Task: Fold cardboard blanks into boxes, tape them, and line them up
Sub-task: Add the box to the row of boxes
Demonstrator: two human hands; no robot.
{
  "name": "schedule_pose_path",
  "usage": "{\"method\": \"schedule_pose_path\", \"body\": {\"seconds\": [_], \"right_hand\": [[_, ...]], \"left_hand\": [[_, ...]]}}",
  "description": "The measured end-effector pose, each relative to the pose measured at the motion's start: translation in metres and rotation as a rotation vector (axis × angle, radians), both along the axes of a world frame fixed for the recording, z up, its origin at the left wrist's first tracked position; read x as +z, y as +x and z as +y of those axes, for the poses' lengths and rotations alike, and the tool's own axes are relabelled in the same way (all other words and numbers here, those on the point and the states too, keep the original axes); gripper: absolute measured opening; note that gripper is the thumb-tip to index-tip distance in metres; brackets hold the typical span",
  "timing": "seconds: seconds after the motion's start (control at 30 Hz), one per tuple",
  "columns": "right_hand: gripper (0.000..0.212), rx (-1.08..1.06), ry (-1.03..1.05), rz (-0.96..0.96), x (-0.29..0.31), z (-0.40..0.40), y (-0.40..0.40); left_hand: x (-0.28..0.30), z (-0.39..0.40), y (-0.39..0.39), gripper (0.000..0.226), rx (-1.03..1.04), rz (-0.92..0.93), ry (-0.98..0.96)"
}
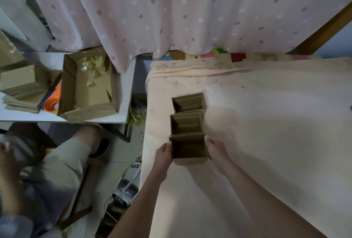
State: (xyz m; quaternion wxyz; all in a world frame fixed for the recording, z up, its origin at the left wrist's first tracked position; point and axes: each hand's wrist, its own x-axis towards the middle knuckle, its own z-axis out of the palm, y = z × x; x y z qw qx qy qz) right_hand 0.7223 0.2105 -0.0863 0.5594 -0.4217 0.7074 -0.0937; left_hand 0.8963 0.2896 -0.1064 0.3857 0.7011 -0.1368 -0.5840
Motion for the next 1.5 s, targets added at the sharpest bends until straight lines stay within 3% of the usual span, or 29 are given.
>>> {"method": "schedule_pose_path", "body": {"seconds": [0.2,0.4,0.53,0.7,0.9,1.1,1.5], "right_hand": [[0.053,0.086,-0.043,0.061,0.018,0.003,-0.004],[0.045,0.373,-0.374,0.270,0.066,0.019,-0.019],[0.047,0.556,-0.538,0.461,0.103,0.036,-0.033],[0.045,0.601,-0.683,0.681,0.143,0.052,-0.074],[0.045,0.517,-0.663,0.884,0.169,0.079,-0.156],[0.044,0.442,-0.618,0.968,0.188,0.106,-0.246],[0.043,0.403,-0.679,0.974,0.217,0.118,-0.422]], "left_hand": [[0.011,0.005,-0.002,0.050,-0.062,-0.124,0.012],[0.042,0.007,-0.007,0.054,-0.418,-0.881,-0.069],[0.080,0.001,-0.038,0.049,-0.695,-1.107,-0.176],[0.124,-0.012,-0.102,0.050,-0.913,-1.207,-0.298],[0.157,-0.013,-0.175,0.047,-1.069,-1.300,-0.416],[0.179,0.006,-0.264,0.050,-1.142,-1.336,-0.527],[0.221,0.011,-0.445,0.050,-1.136,-1.423,-0.551]]}}
